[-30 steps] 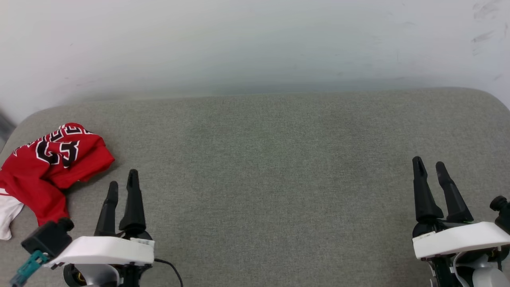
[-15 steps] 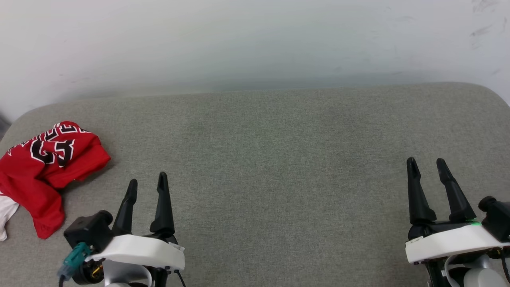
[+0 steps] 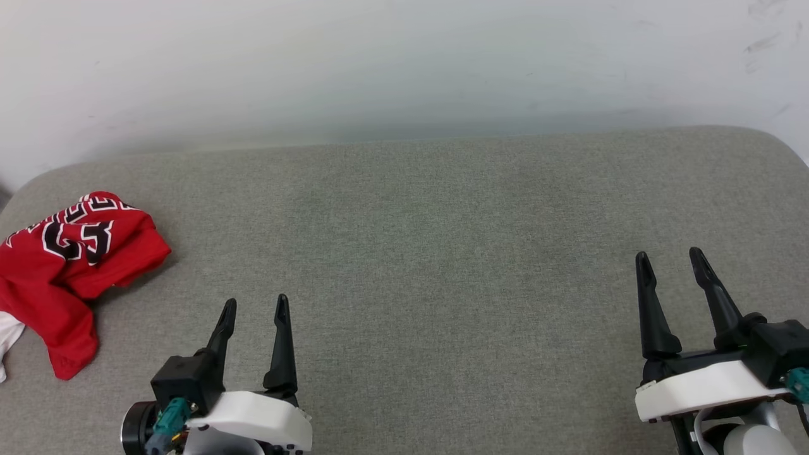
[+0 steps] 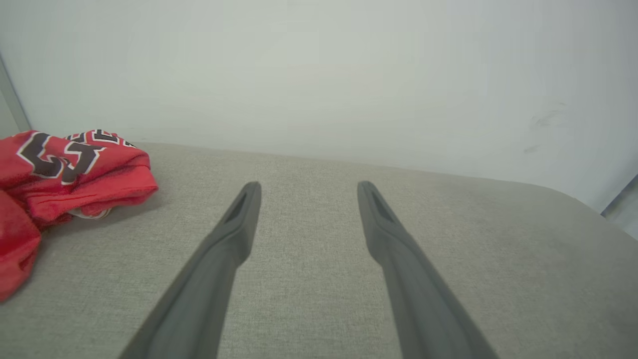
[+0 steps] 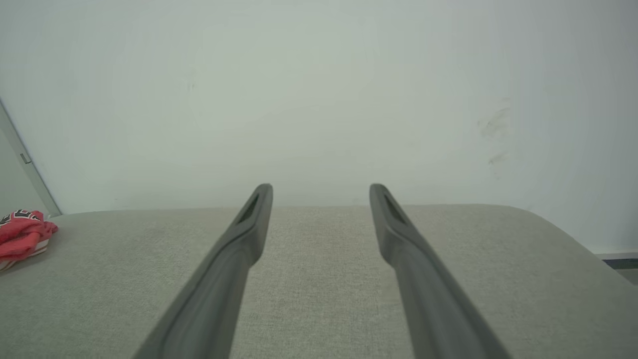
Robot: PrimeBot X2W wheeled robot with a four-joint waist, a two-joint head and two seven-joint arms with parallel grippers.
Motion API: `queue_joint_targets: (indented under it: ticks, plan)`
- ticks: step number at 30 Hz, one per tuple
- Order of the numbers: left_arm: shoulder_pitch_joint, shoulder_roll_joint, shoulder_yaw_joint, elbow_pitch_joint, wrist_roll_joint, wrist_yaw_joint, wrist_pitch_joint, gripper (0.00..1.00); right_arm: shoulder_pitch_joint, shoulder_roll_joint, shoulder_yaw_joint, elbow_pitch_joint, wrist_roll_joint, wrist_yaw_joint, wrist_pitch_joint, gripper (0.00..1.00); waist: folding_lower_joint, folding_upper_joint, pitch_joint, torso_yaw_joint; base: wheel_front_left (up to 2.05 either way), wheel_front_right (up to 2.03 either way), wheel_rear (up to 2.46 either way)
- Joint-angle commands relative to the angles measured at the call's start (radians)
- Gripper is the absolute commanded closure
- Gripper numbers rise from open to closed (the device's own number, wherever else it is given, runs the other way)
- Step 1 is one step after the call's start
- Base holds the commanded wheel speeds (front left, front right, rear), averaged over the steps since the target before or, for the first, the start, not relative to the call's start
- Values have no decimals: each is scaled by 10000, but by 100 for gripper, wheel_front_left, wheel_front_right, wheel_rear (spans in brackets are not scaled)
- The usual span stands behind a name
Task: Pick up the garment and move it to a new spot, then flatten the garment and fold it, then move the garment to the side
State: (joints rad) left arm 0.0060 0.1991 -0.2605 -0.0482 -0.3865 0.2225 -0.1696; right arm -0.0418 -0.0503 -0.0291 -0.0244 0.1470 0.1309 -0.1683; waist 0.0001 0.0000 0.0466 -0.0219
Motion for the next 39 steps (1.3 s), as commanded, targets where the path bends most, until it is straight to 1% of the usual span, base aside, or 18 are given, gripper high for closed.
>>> queue_joint_targets:
  ticks: [1, 6, 9, 11, 13, 15, 20, 24, 26, 30, 39]
  plan:
    - [-102, 96, -87, -135, 242, 81, -73, 0, -57, -5, 8, -139, -229, -3, -92, 0, -1, 0, 7, -1, 0, 0, 0]
    - [-148, 178, -360, -224, 640, 270, -199, 0, -45, -4, 89, -210, -645, -3, -210, 0, -1, 0, 31, -6, 0, 0, 0]
    - [-87, 39, -312, -347, 613, 197, -264, 0, 15, -3, 39, -150, -518, -3, -282, 0, -1, 0, 36, -12, 0, 0, 0]
    - [29, -155, -55, -487, 449, 53, -306, 0, 36, -4, -20, -78, -310, -3, -315, 0, -1, 0, 40, -18, 0, 0, 0]
    - [209, -461, 381, -545, 170, -305, -353, 0, 52, -4, -137, -36, -20, -3, -366, 0, -1, 0, 46, -23, 0, 0, 0]
    - [305, -722, 868, -592, 128, -800, -390, 0, 58, 0, -203, 24, 221, -3, -402, 0, -1, 0, 48, -28, 0, 0, 0]
    - [579, -1183, 1806, -313, 515, -2038, -485, 0, 165, 1, -71, 383, 595, -3, -512, 0, -1, 0, 32, -41, 0, 0, 0]
    - [760, -1383, 2196, 55, 986, -2686, -577, 0, 204, -1, 61, 744, 560, -3, -589, 0, -1, 0, 11, -69, 0, 0, 0]
    - [867, -1422, 2312, 358, 1248, -2785, -616, 0, 170, 1, 39, 869, 478, -3, -628, 0, -1, 0, 7, -84, 0, 0, 0]
    - [863, -1486, 2455, 447, 1729, -3000, -739, 0, 136, 2, 194, 1020, 4, -3, -738, 0, -1, 0, 21, -89, 0, 0, 0]
    - [941, -1491, 2422, 484, 2213, -2996, -905, 0, 151, 5, 354, 1155, -500, -3, -909, 0, -1, 0, -3, -88, 0, 0, 0]
